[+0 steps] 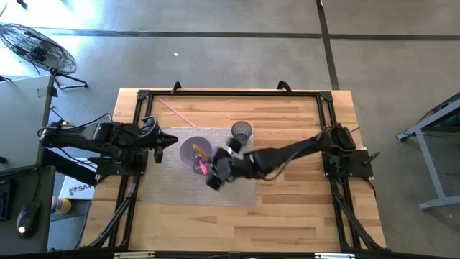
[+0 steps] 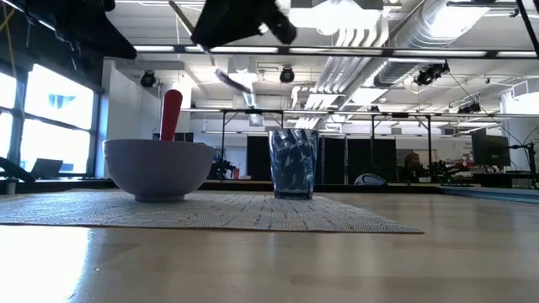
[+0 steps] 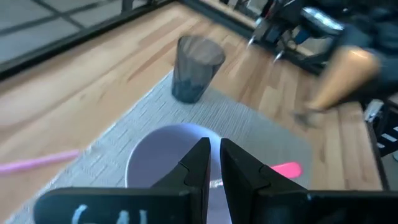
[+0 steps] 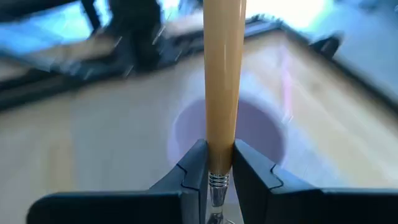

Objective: Pick & Place Utensil
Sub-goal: Put the yellow spoon into the purple bowl, then put the pink straw into the blue glass

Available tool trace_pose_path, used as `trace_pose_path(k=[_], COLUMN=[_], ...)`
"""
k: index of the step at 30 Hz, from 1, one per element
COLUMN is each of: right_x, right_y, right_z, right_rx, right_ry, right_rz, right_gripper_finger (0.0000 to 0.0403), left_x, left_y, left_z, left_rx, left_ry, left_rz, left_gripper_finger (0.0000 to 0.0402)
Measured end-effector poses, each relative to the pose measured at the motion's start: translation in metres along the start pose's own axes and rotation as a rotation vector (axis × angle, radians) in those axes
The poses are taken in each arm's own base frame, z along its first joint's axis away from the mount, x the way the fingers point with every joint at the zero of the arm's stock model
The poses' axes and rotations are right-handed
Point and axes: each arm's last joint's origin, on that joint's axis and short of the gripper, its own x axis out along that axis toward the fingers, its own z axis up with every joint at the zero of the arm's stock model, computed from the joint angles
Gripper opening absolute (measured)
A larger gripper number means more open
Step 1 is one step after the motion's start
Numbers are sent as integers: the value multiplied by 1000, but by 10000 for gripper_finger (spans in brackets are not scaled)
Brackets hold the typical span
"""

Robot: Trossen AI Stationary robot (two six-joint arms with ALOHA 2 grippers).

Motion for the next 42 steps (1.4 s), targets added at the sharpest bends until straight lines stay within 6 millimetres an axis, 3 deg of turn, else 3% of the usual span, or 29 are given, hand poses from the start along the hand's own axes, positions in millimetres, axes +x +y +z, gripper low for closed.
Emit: trace_pose_path(k=[6, 11, 21, 32, 42], right_x=[54, 94, 152, 167, 171], right_y=[-26, -43, -38, -43, -53], right_z=[21, 16, -3, -10, -11], right_rx=[0, 28, 55, 29, 18], right_ry=[-156, -144, -140, -104, -70], right_rz=[-11, -39, 48, 35, 13], right_gripper_finger=[46, 49, 50, 60, 118], left_x=[-13, -20, -31, -31, -31], left_y=[-1, 2, 7, 8, 8], left_z=[12, 12, 12, 11, 11], left_rx=[47, 55, 42, 42, 39], left_ry=[-3, 16, -31, -29, -29], left_rz=[-1, 12, 24, 26, 26], left_gripper_finger=[34, 34, 34, 34, 34])
